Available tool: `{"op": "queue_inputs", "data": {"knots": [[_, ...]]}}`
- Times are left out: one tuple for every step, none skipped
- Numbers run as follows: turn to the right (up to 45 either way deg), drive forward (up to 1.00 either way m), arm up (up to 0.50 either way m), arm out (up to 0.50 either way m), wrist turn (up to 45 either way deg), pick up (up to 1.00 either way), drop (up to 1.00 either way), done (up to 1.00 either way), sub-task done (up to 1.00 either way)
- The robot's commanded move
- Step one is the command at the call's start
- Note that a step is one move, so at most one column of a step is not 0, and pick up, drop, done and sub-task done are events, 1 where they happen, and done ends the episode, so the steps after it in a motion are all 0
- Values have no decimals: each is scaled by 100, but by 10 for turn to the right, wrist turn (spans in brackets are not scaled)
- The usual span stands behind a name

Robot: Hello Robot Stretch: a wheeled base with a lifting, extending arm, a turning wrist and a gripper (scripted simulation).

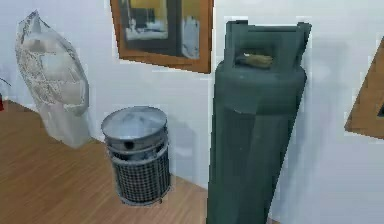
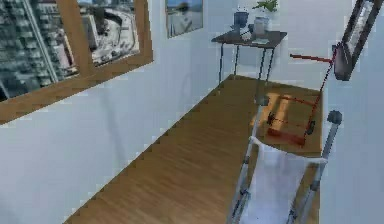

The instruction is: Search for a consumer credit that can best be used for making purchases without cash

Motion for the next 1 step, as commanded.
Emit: {"op": "queue_inputs", "data": {"knots": [[-450,0,0,0,0,0,0,0,0]]}}
